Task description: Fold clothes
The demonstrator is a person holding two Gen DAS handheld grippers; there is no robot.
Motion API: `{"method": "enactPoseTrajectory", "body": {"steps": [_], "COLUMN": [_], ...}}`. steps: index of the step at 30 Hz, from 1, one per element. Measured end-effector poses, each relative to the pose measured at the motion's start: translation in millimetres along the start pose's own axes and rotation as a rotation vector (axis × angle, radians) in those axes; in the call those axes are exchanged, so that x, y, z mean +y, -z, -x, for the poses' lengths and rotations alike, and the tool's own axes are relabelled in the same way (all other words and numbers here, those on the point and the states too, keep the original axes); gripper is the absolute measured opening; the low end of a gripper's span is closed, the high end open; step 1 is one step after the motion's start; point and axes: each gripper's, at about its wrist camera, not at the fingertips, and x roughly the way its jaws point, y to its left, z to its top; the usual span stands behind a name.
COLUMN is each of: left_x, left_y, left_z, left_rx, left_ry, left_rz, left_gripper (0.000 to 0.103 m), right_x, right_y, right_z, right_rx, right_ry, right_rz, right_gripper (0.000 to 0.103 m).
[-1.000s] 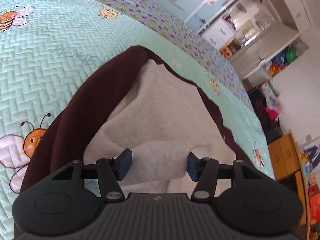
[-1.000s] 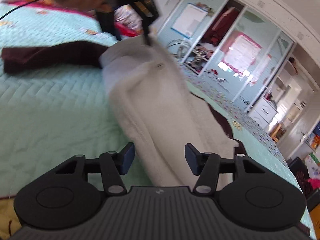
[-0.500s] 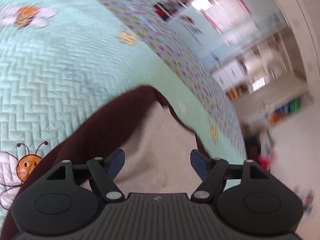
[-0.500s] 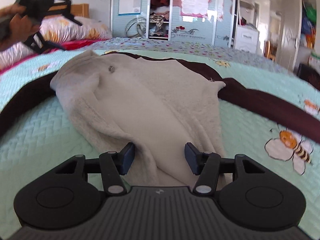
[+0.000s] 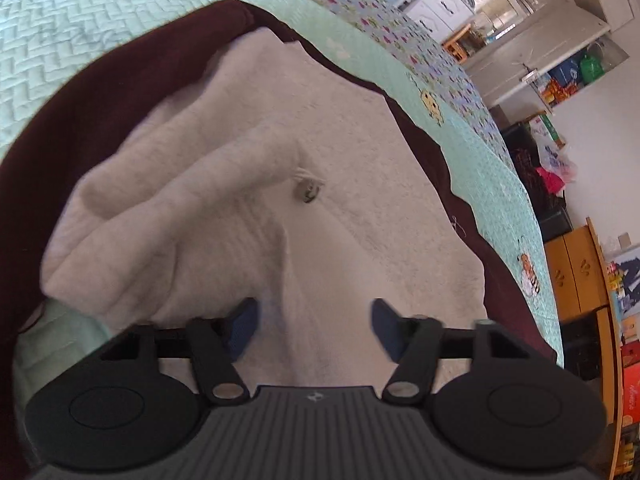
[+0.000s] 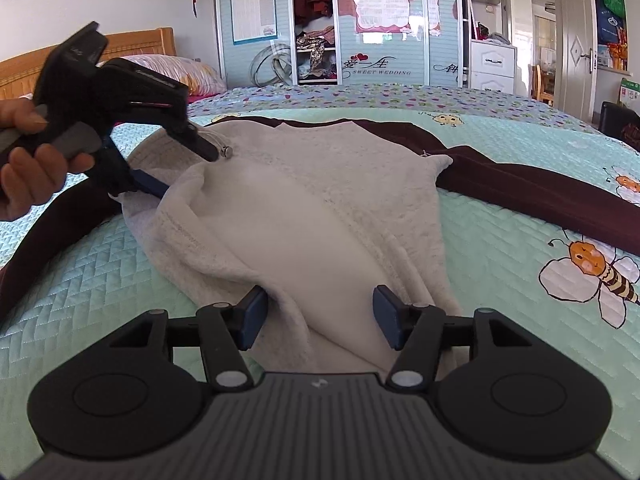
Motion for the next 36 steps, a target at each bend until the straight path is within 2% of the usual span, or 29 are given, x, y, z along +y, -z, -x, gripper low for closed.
{"method": "enactPoseTrajectory", "body": {"steps": [2,3,4,7,9,14,16,20,23,25,26,27,30,32,34,36], "left_x": [-2.4,-3.6,-4.6,-5.8,-3.8,-0.1,4.6,-1.4,-5.6,-0.9,1.9,5.7,19.3,24.3,24.0,26.4], "left_y": [4.1,6.4,11.7,27.8,36.8,42.7,41.8,40.2,42.0,46.6,49.8,53.7,68.6,85.3,109.8,139.5], "left_z": [0.3,1.3,11.1,47.6,67.7,81.6,84.8,92.0,93.0,94.0,94.1,94.6,100.5,118.3,143.4,160.8], "left_rx": [0.004,0.003,-0.032,-0.127,-0.157,-0.148,-0.15,-0.178,-0.172,-0.164,-0.165,-0.165,-0.162,-0.191,-0.229,-0.224], "left_ry": [-0.023,-0.033,-0.038,-0.048,-0.041,-0.041,-0.013,0.023,-0.007,-0.022,-0.039,-0.058,-0.105,-0.116,-0.127,-0.168], "left_rz": [0.003,0.004,0.011,0.025,0.037,0.04,0.082,0.093,0.081,0.087,0.09,0.096,0.128,0.143,0.131,0.125], "left_gripper": [0.004,0.004,0.004,0.003,0.003,0.003,0.003,0.003,0.003,0.003,0.003,0.003,0.003,0.003,0.003,0.003], "right_x": [2.2,5.4,11.4,36.1,51.2,78.4,84.3,91.7,96.2,97.3,96.3,95.3,91.9,86.5,83.5,82.4], "right_y": [0.0,0.3,1.2,11.9,23.8,45.7,50.6,56.6,57.9,54.9,51.3,48.7,40.0,30.0,20.3,15.0], "right_z": [2.4,5.3,9.5,26.9,35.6,39.5,35.5,33.1,30.4,28.8,28.6,28.9,36.8,50.0,73.1,95.0], "right_rx": [-0.01,-0.019,-0.031,-0.07,-0.087,-0.112,-0.109,-0.127,-0.153,-0.157,-0.146,-0.137,-0.119,-0.12,-0.151,-0.169], "right_ry": [0.003,0.007,0.014,0.038,0.07,0.147,0.164,0.176,0.196,0.204,0.193,0.186,0.128,0.087,0.043,-0.008], "right_rz": [0.014,0.038,0.083,0.287,0.414,0.658,0.728,0.807,0.85,0.853,0.836,0.825,0.761,0.711,0.701,0.715], "right_gripper": [0.061,0.061,0.061,0.061,0.061,0.061,0.061,0.061,0.061,0.058,0.04,0.007,0.007,0.006,0.006,0.006]}}
